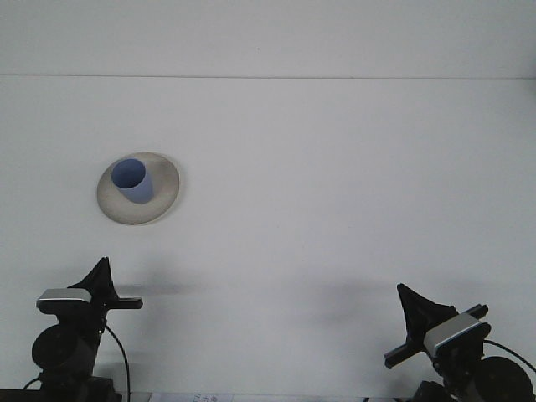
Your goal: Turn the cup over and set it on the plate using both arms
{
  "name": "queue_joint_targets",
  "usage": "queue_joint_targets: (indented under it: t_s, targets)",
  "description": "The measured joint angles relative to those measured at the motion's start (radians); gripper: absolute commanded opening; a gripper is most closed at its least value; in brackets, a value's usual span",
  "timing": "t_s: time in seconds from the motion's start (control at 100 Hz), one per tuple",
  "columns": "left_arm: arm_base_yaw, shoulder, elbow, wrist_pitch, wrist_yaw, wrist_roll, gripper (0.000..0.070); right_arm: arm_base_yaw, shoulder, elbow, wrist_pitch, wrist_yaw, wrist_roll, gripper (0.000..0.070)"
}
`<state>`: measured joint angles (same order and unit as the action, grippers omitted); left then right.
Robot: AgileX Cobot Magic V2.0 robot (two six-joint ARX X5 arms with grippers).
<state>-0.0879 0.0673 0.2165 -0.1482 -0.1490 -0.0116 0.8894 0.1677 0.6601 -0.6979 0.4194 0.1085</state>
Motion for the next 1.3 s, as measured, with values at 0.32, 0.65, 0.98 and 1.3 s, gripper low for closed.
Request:
queue_joint_targets:
  t_s: [0.32, 0.65, 0.98, 1.3]
  targets:
    - [0.055, -0.06, -0.183, 0.151, -0.01, 0.021, 0.0015, 0.0, 0.0, 0.0, 0.0, 0.0, 0.0, 0.0006]
    - [0.055, -0.063, -0.183, 0.168, -0.01, 0.021, 0.0015, 0.0, 0.0, 0.0, 0.0, 0.0, 0.0, 0.0006]
    - [0.055, -0.063, -0.183, 0.168, -0.01, 0.021, 0.0016, 0.0, 0.0, 0.0, 0.0, 0.0, 0.0, 0.0006]
    - [0.055, -0.063, -0.183, 0.168, -0.01, 0.021, 0.0015, -0.009, 0.0, 0.0, 0.0, -0.001, -0.003, 0.0006]
